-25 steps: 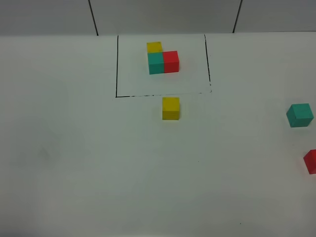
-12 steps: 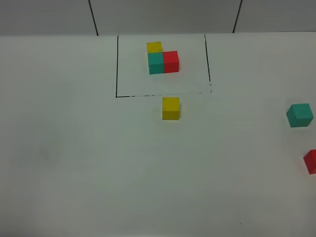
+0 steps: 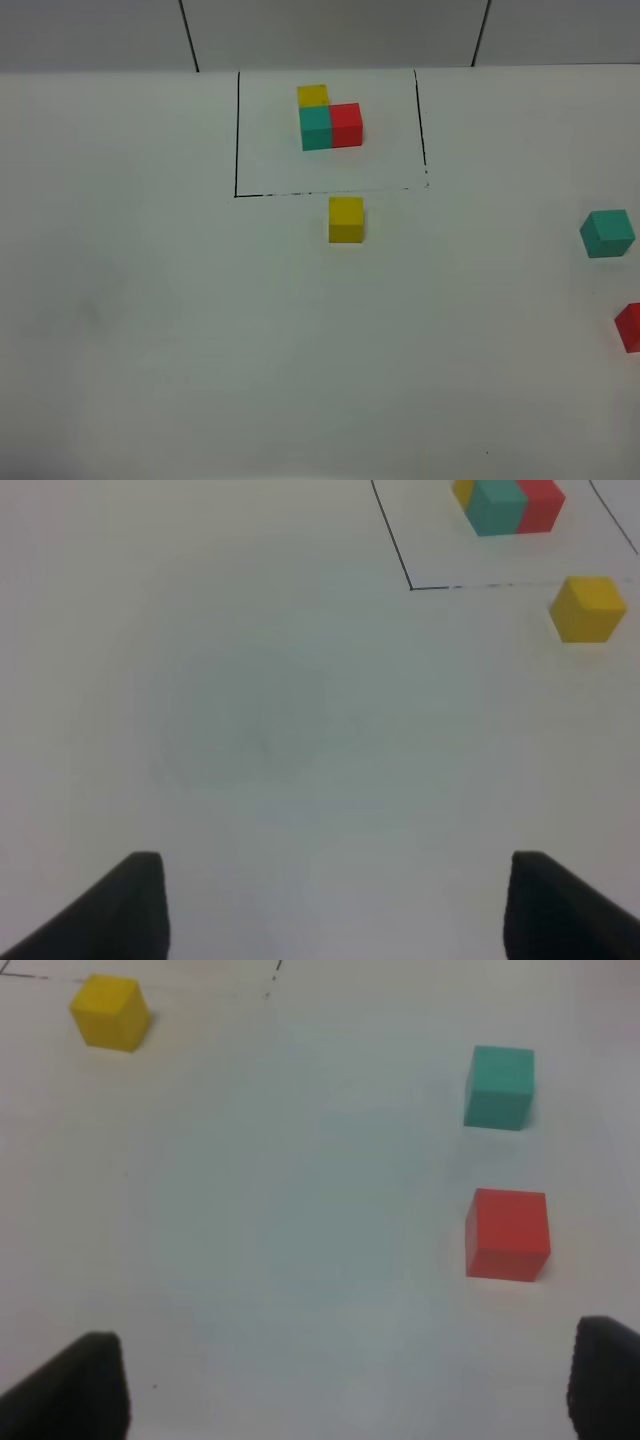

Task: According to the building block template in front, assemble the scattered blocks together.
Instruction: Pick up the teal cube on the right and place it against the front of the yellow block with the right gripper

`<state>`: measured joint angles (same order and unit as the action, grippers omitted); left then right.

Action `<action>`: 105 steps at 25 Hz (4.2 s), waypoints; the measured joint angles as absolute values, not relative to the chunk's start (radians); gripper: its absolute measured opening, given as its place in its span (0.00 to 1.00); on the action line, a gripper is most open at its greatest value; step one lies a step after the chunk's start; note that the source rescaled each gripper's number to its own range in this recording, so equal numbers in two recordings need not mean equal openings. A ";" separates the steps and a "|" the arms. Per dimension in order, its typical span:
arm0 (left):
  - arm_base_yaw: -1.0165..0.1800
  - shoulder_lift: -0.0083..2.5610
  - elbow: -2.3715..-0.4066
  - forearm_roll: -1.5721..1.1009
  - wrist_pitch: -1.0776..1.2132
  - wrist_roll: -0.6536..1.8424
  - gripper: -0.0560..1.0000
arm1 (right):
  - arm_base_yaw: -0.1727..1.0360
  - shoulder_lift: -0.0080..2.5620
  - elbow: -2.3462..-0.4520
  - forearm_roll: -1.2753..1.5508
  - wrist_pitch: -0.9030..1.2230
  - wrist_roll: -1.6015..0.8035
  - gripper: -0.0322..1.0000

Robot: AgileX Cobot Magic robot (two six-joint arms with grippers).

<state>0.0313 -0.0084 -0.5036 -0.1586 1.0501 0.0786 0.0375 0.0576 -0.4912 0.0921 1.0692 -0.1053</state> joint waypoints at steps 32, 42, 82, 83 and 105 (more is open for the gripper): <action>0.031 -0.005 -0.504 -0.159 1.050 0.079 0.63 | 0.038 0.713 -0.585 0.061 1.064 -0.124 0.78; 0.031 -0.003 -0.504 -0.159 1.050 0.079 0.63 | 0.038 1.008 -0.773 -0.133 0.998 -0.081 0.78; 0.031 -0.003 -0.504 -0.159 1.050 0.079 0.63 | -0.172 1.908 -1.166 0.090 0.628 -0.297 0.78; 0.031 -0.003 -0.504 -0.159 1.050 0.079 0.63 | -0.172 1.914 -1.166 0.090 0.624 -0.297 0.78; 0.031 -0.003 -0.504 -0.158 1.050 0.079 0.63 | -0.172 2.010 -1.166 0.090 0.575 -0.254 0.36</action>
<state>0.0313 -0.0034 -0.5036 -0.1584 1.0501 0.0786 -0.1718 2.0097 -1.1658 0.0899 0.5747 -0.2543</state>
